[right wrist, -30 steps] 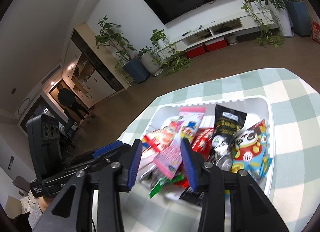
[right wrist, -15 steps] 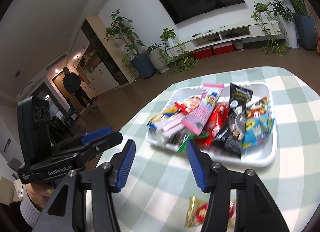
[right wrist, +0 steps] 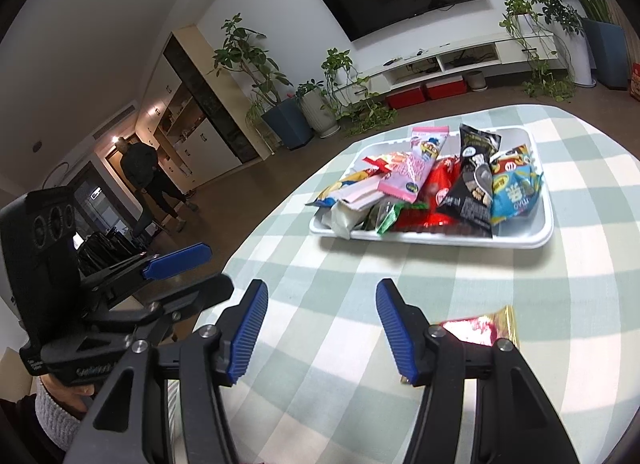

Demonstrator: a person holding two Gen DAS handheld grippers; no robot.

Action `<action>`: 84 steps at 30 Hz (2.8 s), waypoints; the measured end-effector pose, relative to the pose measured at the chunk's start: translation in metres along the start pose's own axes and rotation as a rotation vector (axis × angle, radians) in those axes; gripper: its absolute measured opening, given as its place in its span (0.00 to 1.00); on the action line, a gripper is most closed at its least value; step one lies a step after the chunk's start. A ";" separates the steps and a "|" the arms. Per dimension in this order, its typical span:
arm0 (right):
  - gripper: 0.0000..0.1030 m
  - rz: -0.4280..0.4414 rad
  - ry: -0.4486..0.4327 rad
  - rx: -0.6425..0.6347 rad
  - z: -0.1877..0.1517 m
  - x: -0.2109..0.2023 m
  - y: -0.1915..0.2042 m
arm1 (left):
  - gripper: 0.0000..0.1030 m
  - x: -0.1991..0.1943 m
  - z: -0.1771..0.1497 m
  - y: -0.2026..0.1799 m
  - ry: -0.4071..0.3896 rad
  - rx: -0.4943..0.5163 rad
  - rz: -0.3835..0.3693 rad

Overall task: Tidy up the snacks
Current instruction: 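Move both open grippers back over the remaining packets on the table, then grasp the red heart-print chocolate with the left gripper while the right approaches the gold wafer packet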

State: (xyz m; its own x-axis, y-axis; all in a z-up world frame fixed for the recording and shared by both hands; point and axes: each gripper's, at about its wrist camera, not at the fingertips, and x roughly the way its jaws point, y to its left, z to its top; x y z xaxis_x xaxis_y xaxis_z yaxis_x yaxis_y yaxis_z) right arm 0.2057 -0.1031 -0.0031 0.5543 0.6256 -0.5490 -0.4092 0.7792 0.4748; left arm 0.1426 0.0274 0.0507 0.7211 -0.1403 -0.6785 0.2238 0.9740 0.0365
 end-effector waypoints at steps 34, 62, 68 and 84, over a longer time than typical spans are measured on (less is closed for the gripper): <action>0.65 -0.055 0.033 0.012 -0.034 0.000 -0.006 | 0.57 0.010 -0.131 -0.072 0.335 0.472 -0.284; 0.75 -0.325 0.132 -0.242 -0.015 0.015 -0.024 | 0.59 0.054 -0.107 0.013 0.324 0.053 -0.107; 0.75 -0.268 0.264 -0.275 -0.008 0.042 -0.048 | 0.59 0.051 -0.109 0.011 0.318 0.053 -0.109; 0.79 -0.190 0.335 -0.342 -0.033 0.000 -0.024 | 0.59 0.050 -0.110 0.011 0.314 0.048 -0.110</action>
State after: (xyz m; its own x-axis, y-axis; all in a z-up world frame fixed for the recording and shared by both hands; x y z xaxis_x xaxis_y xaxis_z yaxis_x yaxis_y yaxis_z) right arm 0.1918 -0.1207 -0.0375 0.4023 0.4059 -0.8206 -0.5685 0.8134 0.1236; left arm 0.1087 0.0508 -0.0636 0.4558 -0.1748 -0.8728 0.3248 0.9456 -0.0198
